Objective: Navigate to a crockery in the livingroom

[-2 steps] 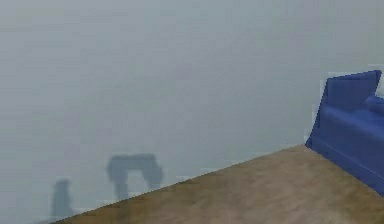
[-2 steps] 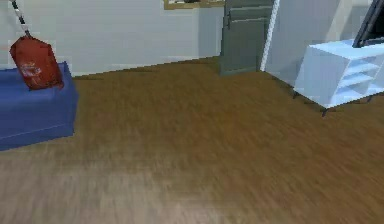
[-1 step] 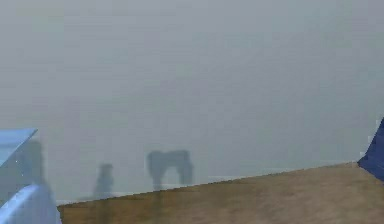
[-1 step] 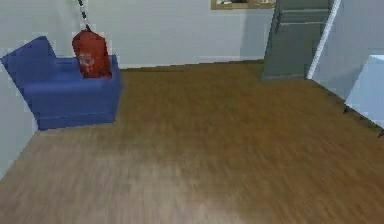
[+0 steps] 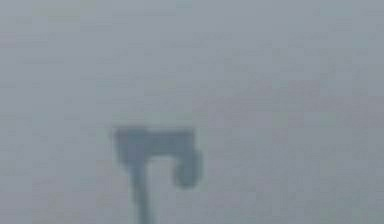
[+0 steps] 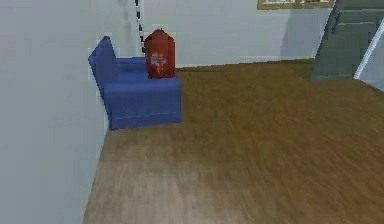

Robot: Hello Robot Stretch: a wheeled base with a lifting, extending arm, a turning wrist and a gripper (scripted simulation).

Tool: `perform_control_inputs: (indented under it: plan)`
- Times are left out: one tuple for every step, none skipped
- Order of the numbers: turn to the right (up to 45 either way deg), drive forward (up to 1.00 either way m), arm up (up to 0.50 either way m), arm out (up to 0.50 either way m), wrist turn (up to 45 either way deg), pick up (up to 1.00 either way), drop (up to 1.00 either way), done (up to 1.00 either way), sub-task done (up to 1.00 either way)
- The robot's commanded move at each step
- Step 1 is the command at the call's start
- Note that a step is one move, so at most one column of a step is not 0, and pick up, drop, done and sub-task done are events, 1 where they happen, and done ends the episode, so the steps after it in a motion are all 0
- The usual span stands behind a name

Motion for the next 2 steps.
perform_control_inputs:
  plan:
    - [-45.0,0.00,0.00,0.00,0.0,0.00,0.00,0.00,0.00]
    - [-39.0,0.00,0.00,0.00,0.0,0.00,0.00,0.00,0.00]
